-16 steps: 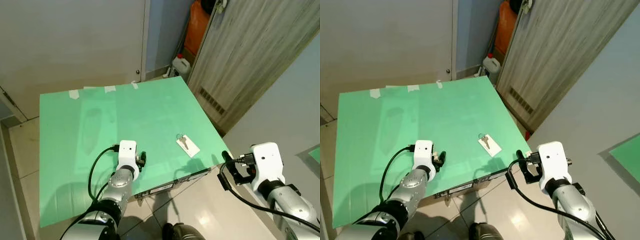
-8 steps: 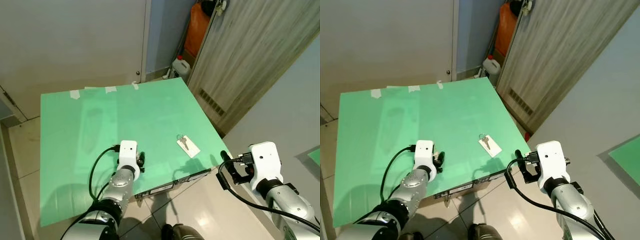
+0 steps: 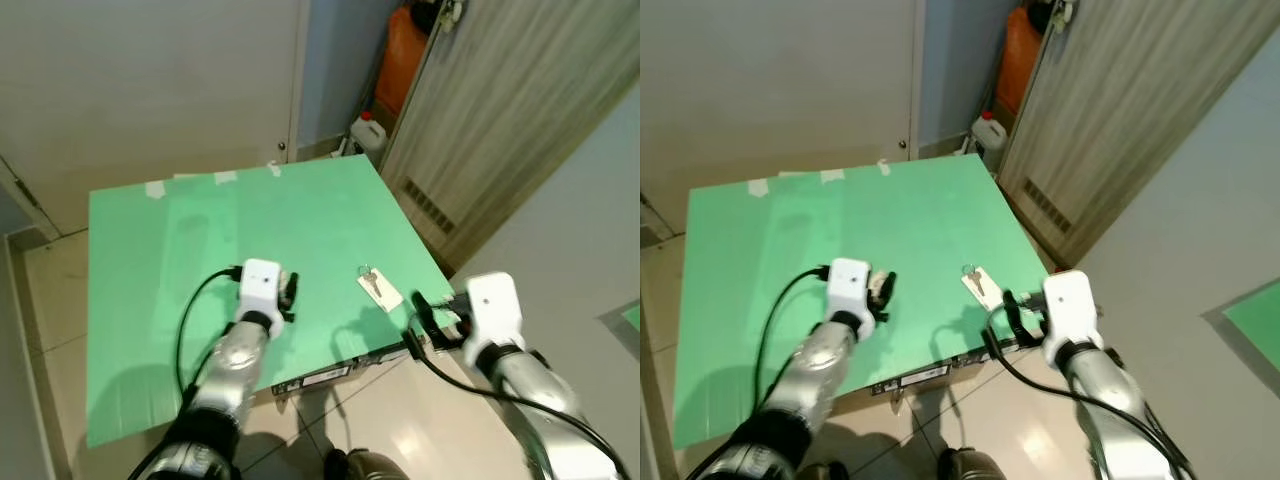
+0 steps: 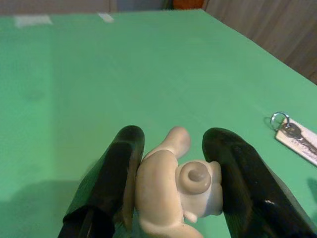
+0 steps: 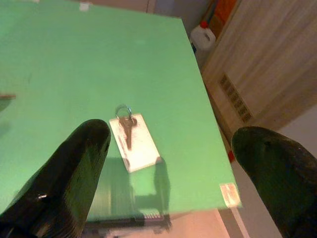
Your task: Hang keys on a hook
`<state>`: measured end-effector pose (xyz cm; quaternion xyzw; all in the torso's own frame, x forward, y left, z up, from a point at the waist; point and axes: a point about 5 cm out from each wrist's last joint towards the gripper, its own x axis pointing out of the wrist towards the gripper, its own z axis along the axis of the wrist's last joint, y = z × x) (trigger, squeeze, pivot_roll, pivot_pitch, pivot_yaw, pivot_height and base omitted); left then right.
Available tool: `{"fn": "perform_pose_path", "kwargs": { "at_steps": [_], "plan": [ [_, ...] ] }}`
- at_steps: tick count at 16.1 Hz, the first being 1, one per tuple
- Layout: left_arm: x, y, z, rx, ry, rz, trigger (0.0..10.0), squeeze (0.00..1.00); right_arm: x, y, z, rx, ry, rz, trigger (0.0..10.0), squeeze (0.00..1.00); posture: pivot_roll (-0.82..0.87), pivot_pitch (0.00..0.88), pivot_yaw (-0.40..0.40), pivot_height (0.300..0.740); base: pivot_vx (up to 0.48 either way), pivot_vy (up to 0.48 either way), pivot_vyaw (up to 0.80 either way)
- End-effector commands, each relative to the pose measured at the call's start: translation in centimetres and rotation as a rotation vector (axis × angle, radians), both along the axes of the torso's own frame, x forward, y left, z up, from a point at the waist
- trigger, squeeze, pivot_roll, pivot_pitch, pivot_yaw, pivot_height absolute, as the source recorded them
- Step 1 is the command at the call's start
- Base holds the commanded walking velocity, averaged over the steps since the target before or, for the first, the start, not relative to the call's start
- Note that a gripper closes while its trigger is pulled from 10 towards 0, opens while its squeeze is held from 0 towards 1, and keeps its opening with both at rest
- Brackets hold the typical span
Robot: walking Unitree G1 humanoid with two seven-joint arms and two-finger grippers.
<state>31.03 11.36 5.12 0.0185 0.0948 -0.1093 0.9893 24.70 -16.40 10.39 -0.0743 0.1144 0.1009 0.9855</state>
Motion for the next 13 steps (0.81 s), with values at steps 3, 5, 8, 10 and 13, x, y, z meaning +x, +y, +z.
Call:
{"fn": "perform_pose_path", "kwargs": {
  "at_steps": [3,5,8,10,13],
  "plan": [
    [-0.2,-0.3,2.9,0.022,-0.09,-0.073,0.0,0.0,1.3,0.8,-0.8,0.022,-0.014,-0.011,10.0,0.0,-0.1,0.075,-0.065,0.74,0.0,0.0,0.0],
    [0.5,0.2,6.6,-0.078,-0.17,-0.049,0.0,0.0,2.9,1.9,-0.9,0.049,-0.045,-0.012,10.0,0.0,-0.05,0.022,-0.026,0.74,0.0,0.0,0.0],
    [1.2,0.8,10.9,-0.053,-0.3,-0.064,0.0,0.0,4.7,3.6,-0.4,0.111,-0.109,0.01,10.0,0.0,0.0,0.0,0.011,0.74,0.0,0.0,0.0],
    [1.3,2.4,11.9,-0.089,-0.352,0.033,0.0,0.0,5.3,4.3,-0.4,0.14,-0.127,0.007,10.0,0.0,0.01,0.0,0.025,0.74,0.0,0.0,0.0],
    [-1.0,6.1,13.2,-0.127,-0.452,0.258,0.0,0.0,5.8,4.2,-0.9,0.159,-0.139,-0.03,10.0,0.0,0.01,0.0,0.041,0.74,0.0,0.0,0.0]
  ]
}}
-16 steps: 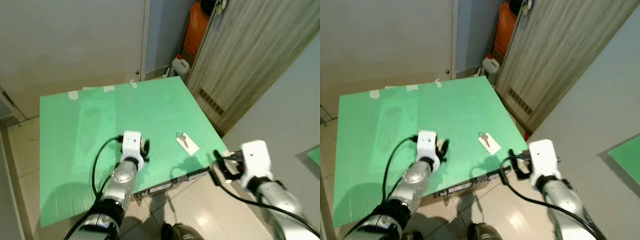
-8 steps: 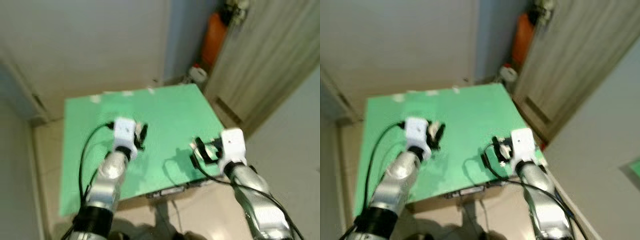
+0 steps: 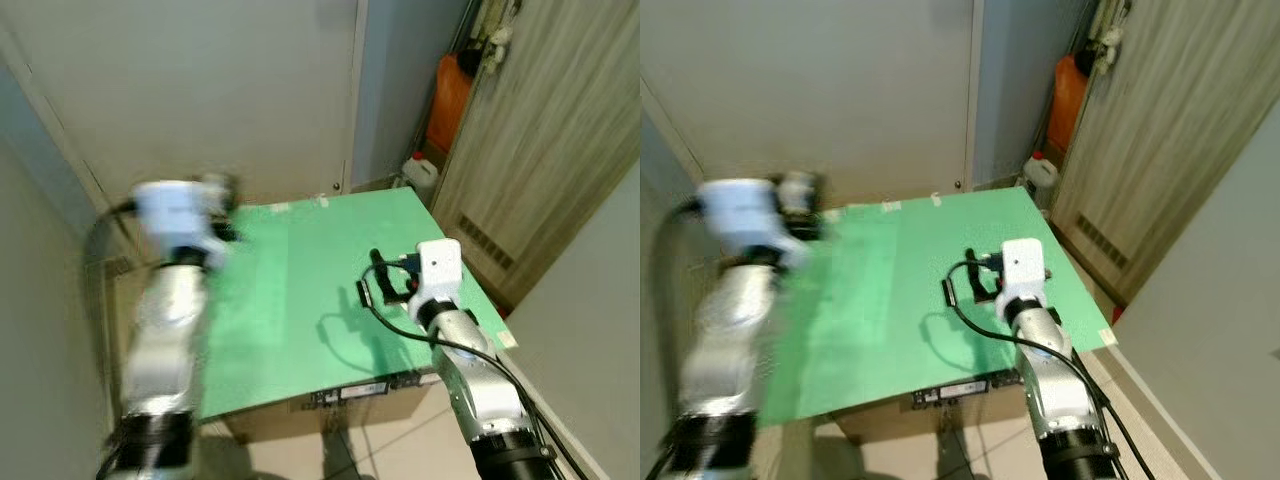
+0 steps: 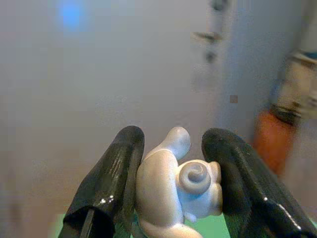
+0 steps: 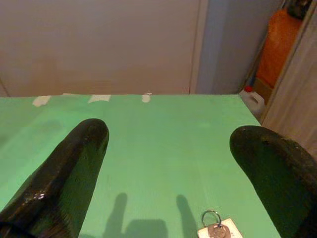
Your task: Hang keys on a hook
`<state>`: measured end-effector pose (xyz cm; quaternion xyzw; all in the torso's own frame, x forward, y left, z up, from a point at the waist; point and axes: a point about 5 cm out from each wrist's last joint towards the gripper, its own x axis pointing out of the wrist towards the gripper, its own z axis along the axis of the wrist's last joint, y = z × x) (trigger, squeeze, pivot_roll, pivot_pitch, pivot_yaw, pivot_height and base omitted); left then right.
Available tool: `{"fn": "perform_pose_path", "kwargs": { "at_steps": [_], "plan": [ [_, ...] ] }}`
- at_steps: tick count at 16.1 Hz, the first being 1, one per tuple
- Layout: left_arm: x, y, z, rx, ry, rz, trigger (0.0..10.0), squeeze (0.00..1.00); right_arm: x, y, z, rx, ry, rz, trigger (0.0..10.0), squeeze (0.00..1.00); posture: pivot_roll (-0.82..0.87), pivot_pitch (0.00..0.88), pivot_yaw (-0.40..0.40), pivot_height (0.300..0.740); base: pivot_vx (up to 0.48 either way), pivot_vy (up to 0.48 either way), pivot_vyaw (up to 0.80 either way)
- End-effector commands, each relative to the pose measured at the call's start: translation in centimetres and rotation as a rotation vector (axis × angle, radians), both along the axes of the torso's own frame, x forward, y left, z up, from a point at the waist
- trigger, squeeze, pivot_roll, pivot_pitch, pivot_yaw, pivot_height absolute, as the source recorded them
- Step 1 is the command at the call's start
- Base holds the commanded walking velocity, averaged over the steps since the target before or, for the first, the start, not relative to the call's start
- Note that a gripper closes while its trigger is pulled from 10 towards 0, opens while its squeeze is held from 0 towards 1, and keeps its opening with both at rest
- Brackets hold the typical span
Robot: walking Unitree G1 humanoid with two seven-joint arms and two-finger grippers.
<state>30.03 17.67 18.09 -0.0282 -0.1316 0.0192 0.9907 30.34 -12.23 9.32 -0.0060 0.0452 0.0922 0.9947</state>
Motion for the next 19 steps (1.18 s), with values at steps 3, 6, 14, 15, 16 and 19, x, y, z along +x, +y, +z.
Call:
{"fn": "perform_pose_path", "kwargs": {
  "at_steps": [3,6,14,15,16,19],
  "plan": [
    [-2.6,0.3,-2.1,0.039,0.097,-0.017,0.0,0.0,0.4,-1.8,0.1,-0.005,-0.063,-0.071,10.0,0.0,0.03,0.0,0.02,0.74,0.0,0.0,0.0],
    [-3.2,-1.1,-3.8,0.051,0.164,-0.091,0.0,0.0,0.8,-4.8,0.7,-0.013,-0.108,-0.155,10.0,0.0,0.02,0.0,0.011,0.74,0.0,0.0,0.0],
    [-2.9,-2.5,-4.1,0.099,0.153,-0.147,0.0,0.0,-0.2,-3.0,0.3,-0.02,-0.118,-0.085,10.0,0.0,-0.01,0.0,0.006,0.74,0.0,0.0,0.0],
    [-2.8,-2.6,-4.0,0.107,0.148,-0.152,0.0,0.0,-0.3,-2.5,0.2,-0.023,-0.11,-0.07,10.0,0.0,-0.01,0.0,0.011,0.74,0.0,0.0,0.0],
    [-2.9,-2.7,-3.9,0.111,0.142,-0.16,0.0,0.0,-0.4,-2.2,0.0,-0.025,-0.101,-0.059,10.0,0.0,-0.01,0.0,0.013,0.74,0.0,0.0,0.0],
    [-2.9,-3.3,-3.9,0.128,0.135,-0.201,0.0,0.0,-0.4,-1.7,0.1,-0.023,-0.106,-0.04,10.0,0.0,-0.02,0.0,0.02,0.74,0.0,0.0,0.0]
  ]
}}
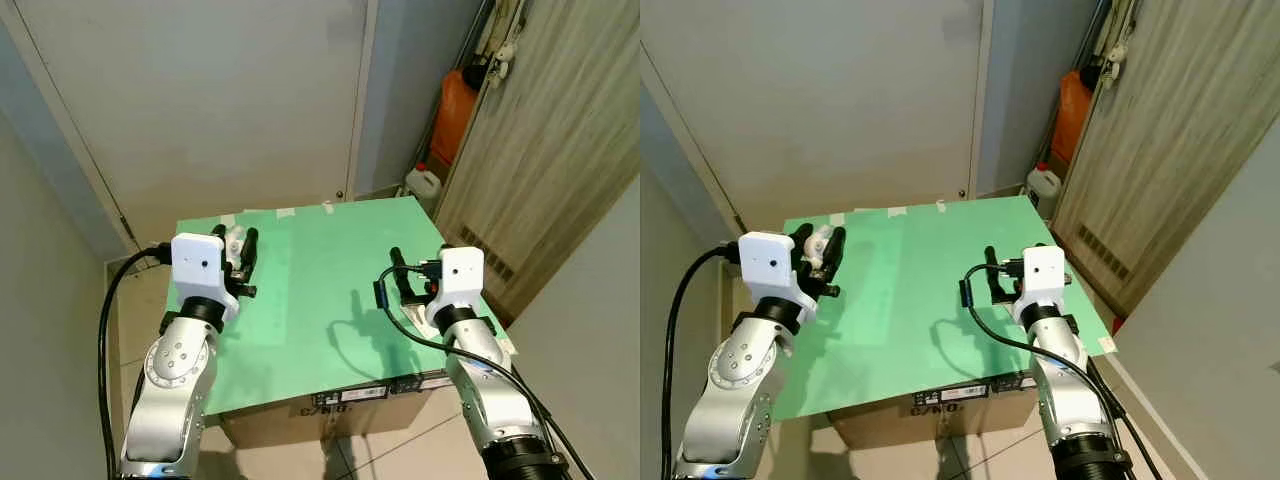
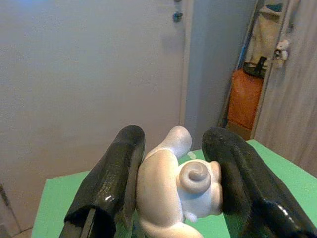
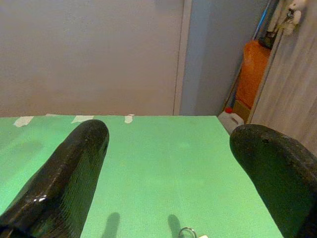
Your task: Hang keys on a hook
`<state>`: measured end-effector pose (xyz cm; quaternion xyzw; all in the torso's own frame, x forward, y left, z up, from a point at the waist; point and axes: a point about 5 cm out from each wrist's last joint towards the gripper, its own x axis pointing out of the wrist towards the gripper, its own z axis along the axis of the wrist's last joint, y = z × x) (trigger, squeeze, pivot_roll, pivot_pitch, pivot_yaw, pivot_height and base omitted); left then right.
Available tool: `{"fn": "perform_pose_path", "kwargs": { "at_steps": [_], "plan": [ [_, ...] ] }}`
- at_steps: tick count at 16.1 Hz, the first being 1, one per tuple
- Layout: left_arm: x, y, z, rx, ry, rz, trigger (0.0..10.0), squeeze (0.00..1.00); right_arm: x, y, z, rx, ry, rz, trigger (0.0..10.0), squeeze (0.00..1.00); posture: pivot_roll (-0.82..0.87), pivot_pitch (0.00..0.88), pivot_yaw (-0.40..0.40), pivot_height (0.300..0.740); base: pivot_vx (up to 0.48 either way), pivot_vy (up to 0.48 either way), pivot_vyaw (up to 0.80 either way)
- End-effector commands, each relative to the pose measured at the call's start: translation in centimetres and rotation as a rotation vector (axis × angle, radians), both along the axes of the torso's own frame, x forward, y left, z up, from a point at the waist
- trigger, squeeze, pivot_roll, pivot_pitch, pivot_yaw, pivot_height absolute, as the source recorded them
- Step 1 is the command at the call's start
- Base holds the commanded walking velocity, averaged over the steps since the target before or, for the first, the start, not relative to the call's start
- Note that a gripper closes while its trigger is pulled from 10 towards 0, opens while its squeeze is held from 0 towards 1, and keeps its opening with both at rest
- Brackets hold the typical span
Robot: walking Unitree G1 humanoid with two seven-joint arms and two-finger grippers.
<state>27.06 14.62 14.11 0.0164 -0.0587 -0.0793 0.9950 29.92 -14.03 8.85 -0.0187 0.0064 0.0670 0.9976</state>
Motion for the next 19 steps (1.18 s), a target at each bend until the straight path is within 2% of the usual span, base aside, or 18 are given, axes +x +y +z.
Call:
{"fn": "perform_pose_path", "kwargs": {
  "at_steps": [1,9,19],
  "plan": [
    [0.1,-0.5,0.1,0.011,-0.009,-0.029,0.0,0.0,0.1,0.2,0.4,-0.018,-0.003,0.003,10.0,0.0,-0.02,0.0,0.022,0.74,0.0,-0.255,0.0],
    [0.6,-0.7,0.1,0.03,-0.011,-0.058,0.0,0.0,0.1,0.6,0.3,0.002,0.0,0.027,10.0,0.0,-0.03,0.0,0.027,0.74,0.092,-0.398,-0.6],
    [1.2,-0.8,-0.1,0.048,-0.007,-0.111,0.0,0.0,0.1,0.4,-0.1,0.006,0.014,0.03,10.0,0.0,-0.04,0.0,0.033,0.74,0.0,0.0,-0.59]
  ]
}}
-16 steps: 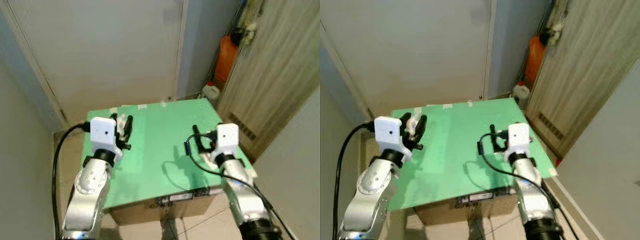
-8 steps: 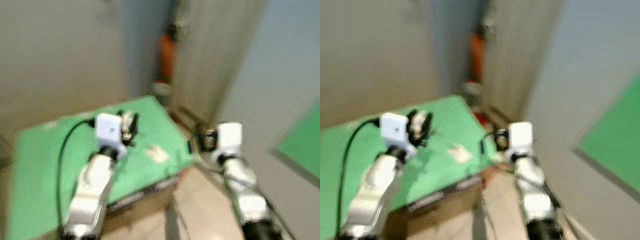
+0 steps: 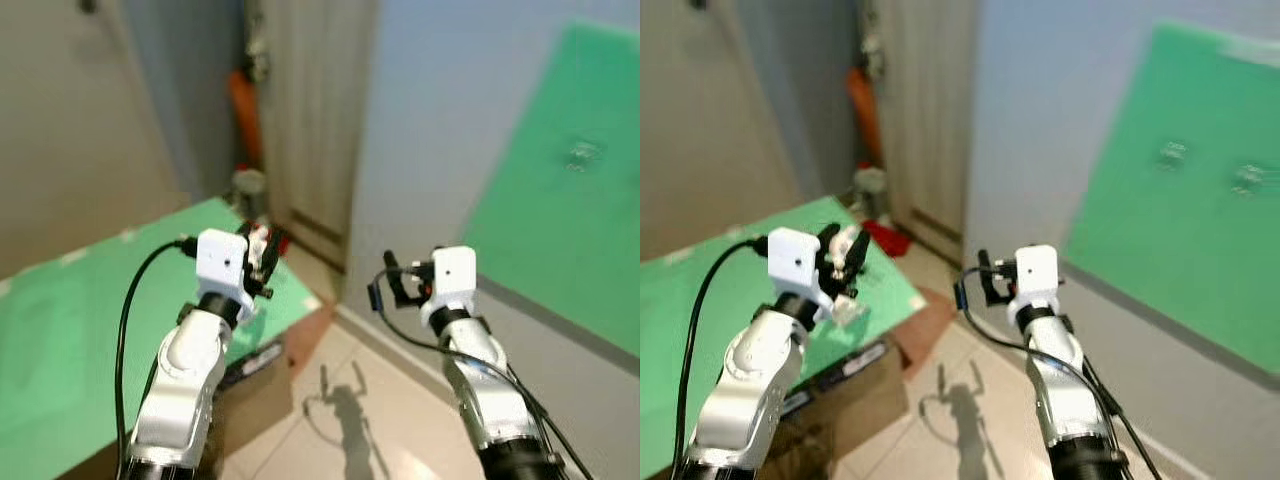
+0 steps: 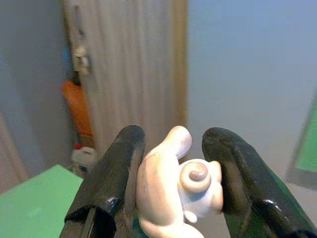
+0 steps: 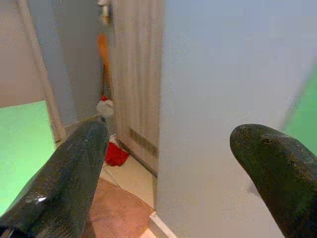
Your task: Hang keys on a hook
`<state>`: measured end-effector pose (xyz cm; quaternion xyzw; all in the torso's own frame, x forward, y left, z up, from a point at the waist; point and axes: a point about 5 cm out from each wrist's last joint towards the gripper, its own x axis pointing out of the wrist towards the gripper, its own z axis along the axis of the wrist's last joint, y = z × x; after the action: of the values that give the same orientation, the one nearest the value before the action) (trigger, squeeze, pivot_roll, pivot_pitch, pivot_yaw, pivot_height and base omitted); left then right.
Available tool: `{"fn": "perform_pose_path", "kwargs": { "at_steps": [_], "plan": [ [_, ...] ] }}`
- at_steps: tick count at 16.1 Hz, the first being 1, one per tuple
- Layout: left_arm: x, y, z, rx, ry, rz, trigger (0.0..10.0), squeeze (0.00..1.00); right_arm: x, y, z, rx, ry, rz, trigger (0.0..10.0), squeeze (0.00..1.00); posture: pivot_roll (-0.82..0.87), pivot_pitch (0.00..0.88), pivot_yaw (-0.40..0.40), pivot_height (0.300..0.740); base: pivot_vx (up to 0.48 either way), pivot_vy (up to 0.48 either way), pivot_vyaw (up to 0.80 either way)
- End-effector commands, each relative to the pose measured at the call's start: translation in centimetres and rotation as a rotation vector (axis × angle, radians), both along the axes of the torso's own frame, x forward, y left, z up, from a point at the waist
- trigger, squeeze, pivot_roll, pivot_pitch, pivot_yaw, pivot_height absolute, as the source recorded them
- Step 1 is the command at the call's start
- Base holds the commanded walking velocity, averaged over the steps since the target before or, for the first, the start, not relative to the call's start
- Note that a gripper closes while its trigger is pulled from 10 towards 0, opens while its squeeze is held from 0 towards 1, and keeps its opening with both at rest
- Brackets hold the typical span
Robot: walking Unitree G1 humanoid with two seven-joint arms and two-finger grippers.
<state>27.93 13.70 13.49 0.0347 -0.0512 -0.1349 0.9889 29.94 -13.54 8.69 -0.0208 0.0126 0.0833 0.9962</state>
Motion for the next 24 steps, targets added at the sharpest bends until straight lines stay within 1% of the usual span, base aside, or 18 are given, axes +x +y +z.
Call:
{"fn": "perform_pose_path", "kwargs": {
  "at_steps": [1,4,7,10,13,17,18,20,24],
  "plan": [
    [0.4,0.3,0.2,-0.004,-0.007,0.0,0.0,0.0,0.0,-0.1,0.0,0.013,0.002,-0.003,10.0,0.0,-0.04,0.0,0.032,0.74,0.0,0.0,-0.61],
    [0.4,0.7,-0.9,-0.044,0.04,0.015,0.0,0.0,-0.1,-0.3,-0.2,0.045,0.019,-0.014,10.0,0.0,-0.04,0.0,0.028,0.74,0.0,0.0,-0.62],
    [0.5,0.4,-0.9,-0.037,0.034,0.001,0.0,0.0,-0.1,-0.2,-0.2,0.046,0.017,-0.006,10.0,0.0,-0.04,0.0,0.027,0.74,0.0,0.0,-0.63],
    [0.8,0.5,-0.7,-0.025,0.021,-0.011,0.0,0.0,-0.1,-0.2,-0.2,0.049,0.018,-0.006,10.0,0.0,-0.04,0.0,0.03,0.74,0.0,0.0,-0.64],
    [0.7,0.2,-0.8,-0.016,0.021,-0.036,0.0,0.0,-0.2,-0.1,-0.3,0.053,0.022,-0.012,10.0,0.0,-0.05,0.0,0.034,0.74,0.0,0.0,-0.64],
    [0.8,0.0,-1.0,-0.011,0.023,-0.046,0.0,0.0,-0.3,-0.2,-0.3,0.054,0.021,-0.017,10.0,0.0,-0.05,0.0,0.039,0.74,0.0,-0.474,-0.64],
    [0.9,0.2,-1.0,-0.02,0.023,-0.036,0.0,0.0,-0.3,-0.2,-0.4,0.055,0.021,-0.019,10.0,0.0,-0.05,0.0,0.037,0.74,0.0,-0.461,-0.64],
    [1.1,0.6,-0.9,-0.026,0.022,-0.018,0.0,0.0,-0.3,-0.3,-0.4,0.052,0.022,-0.02,10.0,0.0,-0.05,0.0,0.036,0.74,0.0,0.0,-0.64],
    [1.1,0.6,-0.9,-0.025,0.022,-0.015,0.0,0.0,-0.3,-0.3,-0.3,0.038,0.018,-0.028,10.0,0.0,-0.05,0.0,0.034,0.74,0.0,0.0,-0.62]
  ]
}}
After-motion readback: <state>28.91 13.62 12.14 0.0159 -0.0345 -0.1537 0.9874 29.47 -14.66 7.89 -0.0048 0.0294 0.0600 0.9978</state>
